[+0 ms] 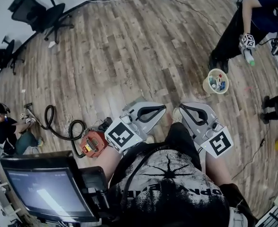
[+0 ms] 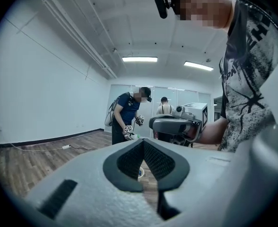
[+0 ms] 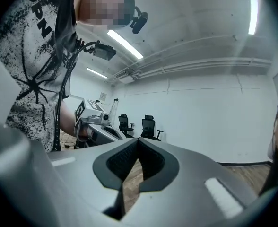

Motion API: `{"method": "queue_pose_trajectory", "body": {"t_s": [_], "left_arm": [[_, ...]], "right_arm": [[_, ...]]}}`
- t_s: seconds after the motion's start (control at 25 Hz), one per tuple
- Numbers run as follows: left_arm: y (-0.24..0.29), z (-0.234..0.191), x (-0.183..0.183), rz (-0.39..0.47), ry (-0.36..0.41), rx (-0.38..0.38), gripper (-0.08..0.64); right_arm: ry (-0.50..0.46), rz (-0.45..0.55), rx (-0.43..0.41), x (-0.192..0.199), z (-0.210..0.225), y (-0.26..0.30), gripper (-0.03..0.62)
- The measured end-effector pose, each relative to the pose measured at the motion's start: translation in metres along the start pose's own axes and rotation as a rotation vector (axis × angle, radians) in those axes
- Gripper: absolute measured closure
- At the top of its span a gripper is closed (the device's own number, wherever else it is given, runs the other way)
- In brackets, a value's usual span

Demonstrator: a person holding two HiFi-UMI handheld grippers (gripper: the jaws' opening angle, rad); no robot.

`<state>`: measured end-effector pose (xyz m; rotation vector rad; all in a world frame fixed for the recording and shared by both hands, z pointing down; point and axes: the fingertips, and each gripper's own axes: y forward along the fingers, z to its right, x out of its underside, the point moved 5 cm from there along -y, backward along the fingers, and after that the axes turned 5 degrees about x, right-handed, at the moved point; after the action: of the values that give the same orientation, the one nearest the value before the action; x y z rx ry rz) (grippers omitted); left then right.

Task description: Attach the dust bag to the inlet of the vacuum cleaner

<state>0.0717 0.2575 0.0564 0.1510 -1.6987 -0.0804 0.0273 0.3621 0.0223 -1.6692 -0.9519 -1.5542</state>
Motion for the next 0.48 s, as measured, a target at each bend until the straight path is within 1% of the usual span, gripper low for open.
{"method": "queue_pose_trajectory", "body": {"t_s": [0.12, 0.24, 0.36, 0.48], "left_arm": [[0.014, -0.022, -0.004, 0.002, -0.033, -0.06, 0.557], [0.033, -0.047, -0.012, 0.016, -0.059, -0.13, 0.557], [0.066, -0.071, -0.019, 0.03, -0.076, -0.176, 0.557], [0.098, -0.094, -0.017, 0.024, -0.077, -0.227, 0.557]], "right_arm": [[0.0, 0.008, -0.053, 0.003, 0.03, 0.015, 0.586], [-0.001, 0.031, -0.132, 0.003, 0.063, 0.034, 0.586], [0.009, 0.04, -0.196, 0.01, 0.103, 0.04, 0.586], [0.018, 0.048, -0.243, 0.021, 0.145, 0.04, 0.586]]}}
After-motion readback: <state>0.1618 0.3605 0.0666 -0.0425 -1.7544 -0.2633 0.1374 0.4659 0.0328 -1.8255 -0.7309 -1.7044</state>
